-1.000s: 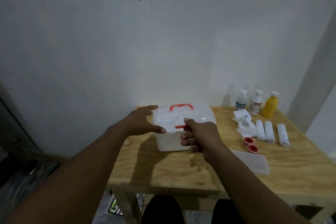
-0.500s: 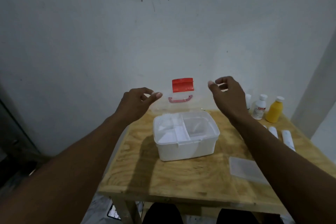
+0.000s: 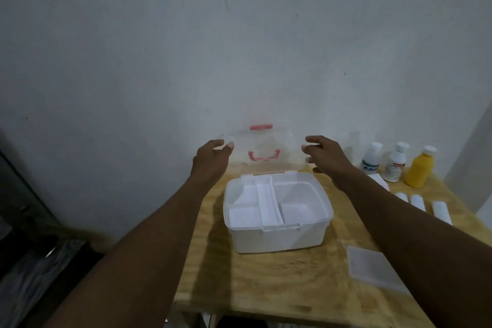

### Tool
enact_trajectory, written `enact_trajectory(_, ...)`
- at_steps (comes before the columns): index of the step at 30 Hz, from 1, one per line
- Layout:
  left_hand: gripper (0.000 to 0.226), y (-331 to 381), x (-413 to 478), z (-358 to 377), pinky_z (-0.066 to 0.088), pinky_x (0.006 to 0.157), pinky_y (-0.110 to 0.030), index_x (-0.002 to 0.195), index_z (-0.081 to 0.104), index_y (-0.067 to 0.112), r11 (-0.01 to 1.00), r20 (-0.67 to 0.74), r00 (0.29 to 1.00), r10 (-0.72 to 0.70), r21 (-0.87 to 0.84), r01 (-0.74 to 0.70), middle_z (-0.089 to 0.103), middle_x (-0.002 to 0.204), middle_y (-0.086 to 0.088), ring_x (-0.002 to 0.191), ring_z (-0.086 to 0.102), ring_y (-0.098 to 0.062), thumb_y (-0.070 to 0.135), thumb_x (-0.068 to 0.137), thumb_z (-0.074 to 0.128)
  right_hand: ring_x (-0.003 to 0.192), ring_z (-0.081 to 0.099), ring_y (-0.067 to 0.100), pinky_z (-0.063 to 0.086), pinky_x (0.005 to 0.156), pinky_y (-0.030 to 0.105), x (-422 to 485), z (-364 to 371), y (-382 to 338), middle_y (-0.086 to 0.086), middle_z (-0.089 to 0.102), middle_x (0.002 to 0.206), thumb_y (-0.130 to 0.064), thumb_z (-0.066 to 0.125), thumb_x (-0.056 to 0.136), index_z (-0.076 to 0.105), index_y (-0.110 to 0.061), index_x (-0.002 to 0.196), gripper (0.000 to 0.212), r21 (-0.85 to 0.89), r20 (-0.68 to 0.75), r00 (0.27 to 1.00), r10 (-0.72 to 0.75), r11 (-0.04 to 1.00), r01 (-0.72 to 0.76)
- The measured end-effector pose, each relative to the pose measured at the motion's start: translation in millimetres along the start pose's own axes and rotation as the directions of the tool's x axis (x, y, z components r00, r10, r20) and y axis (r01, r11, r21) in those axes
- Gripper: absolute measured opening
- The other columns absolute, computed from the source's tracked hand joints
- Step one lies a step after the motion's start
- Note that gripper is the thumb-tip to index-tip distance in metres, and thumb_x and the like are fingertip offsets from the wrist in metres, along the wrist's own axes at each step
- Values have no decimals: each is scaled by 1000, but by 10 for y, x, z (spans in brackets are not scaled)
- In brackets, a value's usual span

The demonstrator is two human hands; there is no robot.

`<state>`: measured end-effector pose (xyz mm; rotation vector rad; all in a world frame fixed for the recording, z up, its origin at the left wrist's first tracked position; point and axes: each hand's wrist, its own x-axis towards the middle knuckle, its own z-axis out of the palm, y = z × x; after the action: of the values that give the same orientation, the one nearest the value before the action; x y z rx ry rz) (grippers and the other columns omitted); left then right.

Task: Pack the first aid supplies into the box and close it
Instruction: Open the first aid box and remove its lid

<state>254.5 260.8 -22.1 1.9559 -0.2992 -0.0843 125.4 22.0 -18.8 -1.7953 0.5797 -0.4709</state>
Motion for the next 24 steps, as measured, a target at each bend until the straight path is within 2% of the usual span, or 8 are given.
enact_trajectory(2,51,-53,-12,54,55,97,-50,127,62,30,1000,22,999,-26,-10,26,70,116,0,105,69,-27,55,84,65,103,65,26,53,80,37,32,28,88,3,66,112,-27,64,90,60,-18,130,41,-20,-4,1000,27,999,-27)
enact_trajectory(6,51,-148,-17,132,55,98,-49,130,62,28,997,37,996,-77,-24,78,67,126,-6,110,67,-29,53,85,66,108,61,24,49,100,41,30,93,259,5,66,120,-23,68,88,66,-9,125,39,-32,-8,999,52,998,-52)
enact_trajectory(9,52,-198,-63,187,55,95,-40,137,58,25,993,106,988,-113,-20,116,61,135,-5,113,63,-27,49,91,65,105,56,20,41,92,30,-17,124,327,4,63,115,-20,65,90,69,-6,117,30,-68,27,996,86,994,-84)
enact_trajectory(14,54,-274,-121,258,43,91,-32,143,54,18,992,151,980,-126,2,127,52,148,-6,121,54,-23,42,96,63,103,56,24,44,92,36,-68,138,357,7,64,119,-26,61,93,71,-10,110,25,-76,12,992,124,990,-122)
enact_trajectory(18,57,-268,-189,243,42,93,-32,147,49,19,990,168,976,-141,11,141,49,150,-7,125,53,-25,44,96,61,116,54,27,44,96,38,-120,108,328,9,56,138,-39,59,94,60,-10,130,47,-113,22,989,144,984,-141)
enact_trajectory(20,60,-259,-234,206,46,94,-35,148,47,19,987,178,971,-160,9,161,48,151,-8,123,54,-26,44,96,63,121,53,30,47,90,38,-179,64,301,8,49,143,-45,57,94,50,-13,141,57,-119,21,985,172,978,-169)
enact_trajectory(22,62,-262,-290,162,49,87,-35,149,45,18,983,194,964,-182,18,182,48,150,-9,119,56,-28,43,95,63,112,57,29,53,80,38,-245,-1,279,9,54,135,-47,55,95,51,-13,137,54,-133,12,980,199,972,-196)
enact_trajectory(24,62,-264,-372,112,50,72,-29,149,43,17,981,208,959,-193,20,193,48,148,-10,108,54,-24,41,96,64,105,60,30,55,80,41,-322,-88,271,9,60,123,-48,53,95,58,-12,123,45,-183,0,979,203,963,-200)
